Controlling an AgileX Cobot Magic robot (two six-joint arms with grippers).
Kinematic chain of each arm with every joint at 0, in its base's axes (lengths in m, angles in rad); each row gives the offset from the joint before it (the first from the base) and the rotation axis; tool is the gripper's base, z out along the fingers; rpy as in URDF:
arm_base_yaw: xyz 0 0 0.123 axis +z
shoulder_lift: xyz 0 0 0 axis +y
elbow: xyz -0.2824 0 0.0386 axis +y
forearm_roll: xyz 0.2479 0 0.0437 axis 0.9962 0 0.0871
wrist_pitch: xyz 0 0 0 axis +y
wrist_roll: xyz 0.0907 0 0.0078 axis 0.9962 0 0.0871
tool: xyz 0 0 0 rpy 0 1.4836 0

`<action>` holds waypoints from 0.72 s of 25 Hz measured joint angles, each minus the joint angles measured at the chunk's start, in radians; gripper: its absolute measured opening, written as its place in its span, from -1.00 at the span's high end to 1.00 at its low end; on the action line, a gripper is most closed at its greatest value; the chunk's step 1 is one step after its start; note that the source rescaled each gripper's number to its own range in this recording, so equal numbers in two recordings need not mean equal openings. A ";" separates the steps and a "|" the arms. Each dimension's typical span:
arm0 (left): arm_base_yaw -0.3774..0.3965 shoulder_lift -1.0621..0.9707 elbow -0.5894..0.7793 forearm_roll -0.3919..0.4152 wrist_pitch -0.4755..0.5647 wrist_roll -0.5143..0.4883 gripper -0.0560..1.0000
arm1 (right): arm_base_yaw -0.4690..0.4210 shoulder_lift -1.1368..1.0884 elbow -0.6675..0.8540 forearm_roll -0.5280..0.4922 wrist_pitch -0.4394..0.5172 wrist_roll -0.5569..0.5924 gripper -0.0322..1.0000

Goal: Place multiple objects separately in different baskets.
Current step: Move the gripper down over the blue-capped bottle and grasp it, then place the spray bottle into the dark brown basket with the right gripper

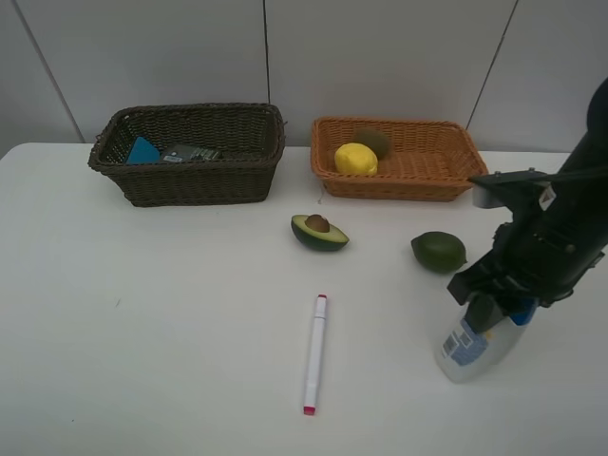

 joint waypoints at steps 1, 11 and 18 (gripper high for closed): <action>0.000 0.000 0.000 0.000 0.000 0.000 -1.00 | 0.000 0.001 -0.015 -0.002 0.021 0.000 0.44; 0.000 0.000 0.000 0.000 0.000 0.000 -1.00 | 0.000 0.117 -0.503 0.040 0.067 -0.001 0.44; 0.000 0.000 0.000 0.000 0.000 0.000 -1.00 | 0.065 0.444 -1.008 0.090 0.027 -0.003 0.44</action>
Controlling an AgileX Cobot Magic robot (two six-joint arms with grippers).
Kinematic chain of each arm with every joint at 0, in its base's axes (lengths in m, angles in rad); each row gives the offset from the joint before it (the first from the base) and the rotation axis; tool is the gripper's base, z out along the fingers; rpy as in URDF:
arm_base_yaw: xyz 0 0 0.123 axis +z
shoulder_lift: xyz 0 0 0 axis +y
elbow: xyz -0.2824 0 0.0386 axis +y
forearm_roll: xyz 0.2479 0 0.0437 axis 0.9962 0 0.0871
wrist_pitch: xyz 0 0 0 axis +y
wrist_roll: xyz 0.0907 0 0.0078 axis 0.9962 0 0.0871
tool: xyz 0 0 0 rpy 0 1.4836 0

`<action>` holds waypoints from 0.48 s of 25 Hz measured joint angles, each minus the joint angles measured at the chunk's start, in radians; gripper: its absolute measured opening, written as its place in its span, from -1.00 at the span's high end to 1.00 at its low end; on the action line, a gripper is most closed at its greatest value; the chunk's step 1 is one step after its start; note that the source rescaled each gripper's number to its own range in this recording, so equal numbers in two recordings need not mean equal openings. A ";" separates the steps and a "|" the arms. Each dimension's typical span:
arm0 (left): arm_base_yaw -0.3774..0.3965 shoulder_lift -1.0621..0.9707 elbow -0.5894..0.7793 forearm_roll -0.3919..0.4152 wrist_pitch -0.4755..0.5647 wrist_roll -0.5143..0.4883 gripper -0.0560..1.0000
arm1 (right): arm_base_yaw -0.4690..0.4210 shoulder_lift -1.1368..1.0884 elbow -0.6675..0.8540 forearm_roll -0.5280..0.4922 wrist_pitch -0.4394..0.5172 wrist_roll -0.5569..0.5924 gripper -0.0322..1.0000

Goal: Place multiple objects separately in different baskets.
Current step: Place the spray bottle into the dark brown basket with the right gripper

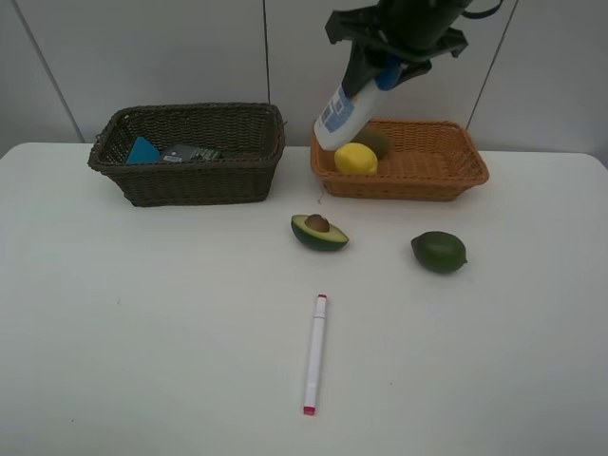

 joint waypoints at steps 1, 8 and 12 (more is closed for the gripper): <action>0.000 0.000 0.000 0.000 0.000 0.000 -1.00 | 0.013 0.056 -0.075 0.001 -0.004 0.000 0.44; 0.000 0.000 0.000 0.000 0.000 0.000 -1.00 | 0.067 0.416 -0.534 0.067 -0.053 0.000 0.44; 0.000 0.000 0.000 0.000 0.000 0.000 -1.00 | 0.071 0.559 -0.674 0.079 -0.108 0.000 0.44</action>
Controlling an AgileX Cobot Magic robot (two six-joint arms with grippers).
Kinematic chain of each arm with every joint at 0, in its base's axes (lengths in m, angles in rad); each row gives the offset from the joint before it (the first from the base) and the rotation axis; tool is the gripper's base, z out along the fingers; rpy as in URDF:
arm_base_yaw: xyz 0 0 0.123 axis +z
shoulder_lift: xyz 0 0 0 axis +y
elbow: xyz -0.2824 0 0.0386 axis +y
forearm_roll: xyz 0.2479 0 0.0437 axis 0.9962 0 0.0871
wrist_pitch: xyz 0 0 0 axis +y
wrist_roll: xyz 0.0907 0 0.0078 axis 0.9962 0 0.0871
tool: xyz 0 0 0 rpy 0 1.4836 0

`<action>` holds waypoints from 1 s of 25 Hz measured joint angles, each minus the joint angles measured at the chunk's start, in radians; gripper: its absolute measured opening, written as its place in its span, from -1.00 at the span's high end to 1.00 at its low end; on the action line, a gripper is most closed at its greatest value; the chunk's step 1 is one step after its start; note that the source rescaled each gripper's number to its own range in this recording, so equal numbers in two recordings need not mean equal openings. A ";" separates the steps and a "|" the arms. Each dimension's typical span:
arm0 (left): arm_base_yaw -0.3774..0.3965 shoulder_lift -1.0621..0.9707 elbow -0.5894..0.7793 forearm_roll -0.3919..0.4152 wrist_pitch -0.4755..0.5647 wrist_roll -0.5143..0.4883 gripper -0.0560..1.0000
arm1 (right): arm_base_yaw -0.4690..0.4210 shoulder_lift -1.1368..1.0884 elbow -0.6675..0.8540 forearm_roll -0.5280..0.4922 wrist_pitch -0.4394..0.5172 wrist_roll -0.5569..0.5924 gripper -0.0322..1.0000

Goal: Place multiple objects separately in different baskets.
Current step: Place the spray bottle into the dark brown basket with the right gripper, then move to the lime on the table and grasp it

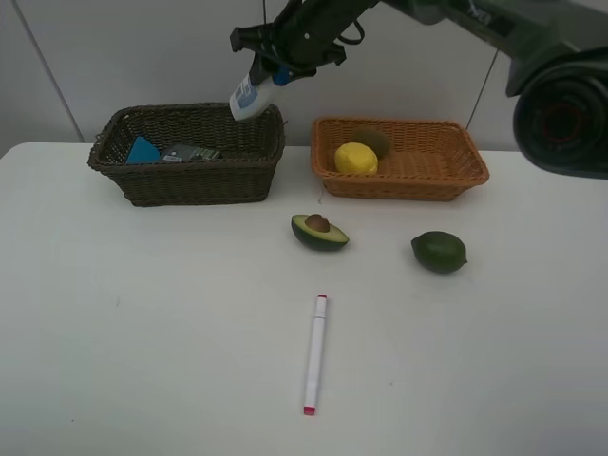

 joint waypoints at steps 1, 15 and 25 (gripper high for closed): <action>0.000 0.000 0.000 0.000 0.000 0.000 -1.00 | 0.000 0.021 -0.007 0.000 -0.018 0.000 0.44; 0.000 0.000 0.000 0.000 0.000 0.000 -1.00 | 0.003 -0.019 -0.023 -0.027 0.054 0.000 -0.98; 0.000 0.000 0.000 0.000 0.000 0.000 -1.00 | -0.070 -0.326 0.139 -0.194 0.302 0.021 -0.98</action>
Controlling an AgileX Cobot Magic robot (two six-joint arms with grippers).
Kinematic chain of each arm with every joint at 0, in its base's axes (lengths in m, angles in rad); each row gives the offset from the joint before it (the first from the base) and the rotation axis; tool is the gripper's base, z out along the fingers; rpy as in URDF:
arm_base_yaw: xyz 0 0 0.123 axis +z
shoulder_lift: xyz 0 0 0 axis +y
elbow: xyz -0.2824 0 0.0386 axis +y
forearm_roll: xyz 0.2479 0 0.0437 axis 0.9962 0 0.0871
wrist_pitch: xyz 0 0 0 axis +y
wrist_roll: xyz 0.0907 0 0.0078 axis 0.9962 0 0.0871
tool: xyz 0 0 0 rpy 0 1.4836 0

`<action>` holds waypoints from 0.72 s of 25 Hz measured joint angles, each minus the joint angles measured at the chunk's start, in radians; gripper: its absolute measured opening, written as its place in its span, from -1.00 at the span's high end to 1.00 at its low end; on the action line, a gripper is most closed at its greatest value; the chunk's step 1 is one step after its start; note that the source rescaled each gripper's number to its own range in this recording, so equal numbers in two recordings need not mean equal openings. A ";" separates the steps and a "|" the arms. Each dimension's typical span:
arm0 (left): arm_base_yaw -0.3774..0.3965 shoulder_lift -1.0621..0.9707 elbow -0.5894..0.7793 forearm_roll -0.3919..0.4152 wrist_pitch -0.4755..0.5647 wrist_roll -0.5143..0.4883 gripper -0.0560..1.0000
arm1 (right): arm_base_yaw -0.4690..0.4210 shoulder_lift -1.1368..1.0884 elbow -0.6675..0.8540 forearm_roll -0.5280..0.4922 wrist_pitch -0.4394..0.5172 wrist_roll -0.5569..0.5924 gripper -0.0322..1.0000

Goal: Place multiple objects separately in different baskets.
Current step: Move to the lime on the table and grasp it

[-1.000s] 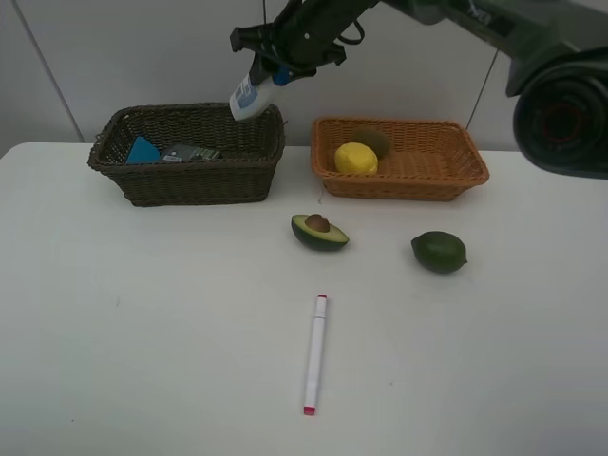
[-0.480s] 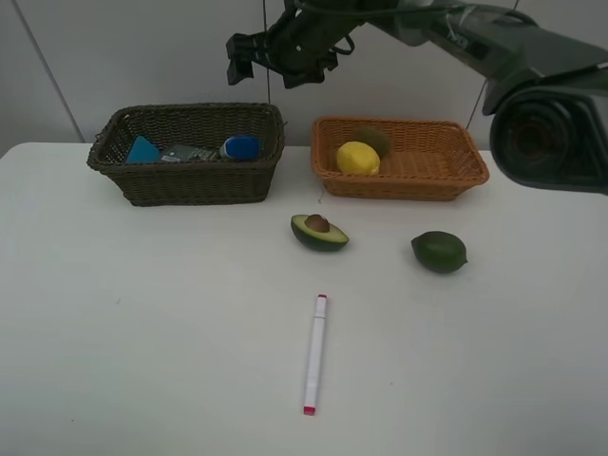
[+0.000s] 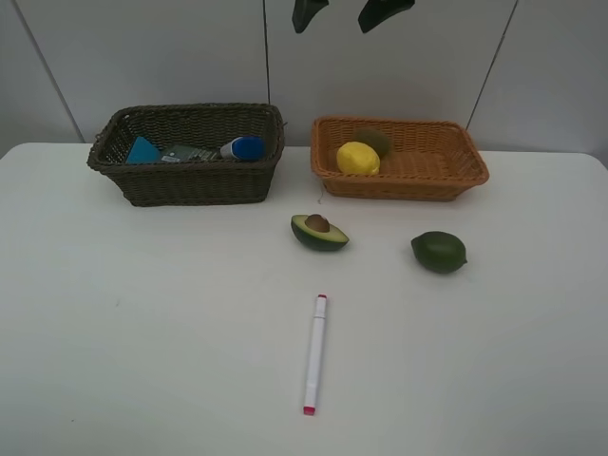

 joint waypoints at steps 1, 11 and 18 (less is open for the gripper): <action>0.000 0.000 0.000 0.000 0.000 0.000 -1.00 | -0.006 -0.027 0.052 -0.028 -0.001 0.000 -0.98; 0.000 0.000 0.000 0.000 0.000 0.000 -1.00 | -0.030 -0.256 0.728 -0.169 0.010 -0.031 -0.98; 0.000 0.000 0.000 0.000 0.000 0.000 -1.00 | -0.085 -0.256 0.920 -0.165 -0.009 -0.169 -0.98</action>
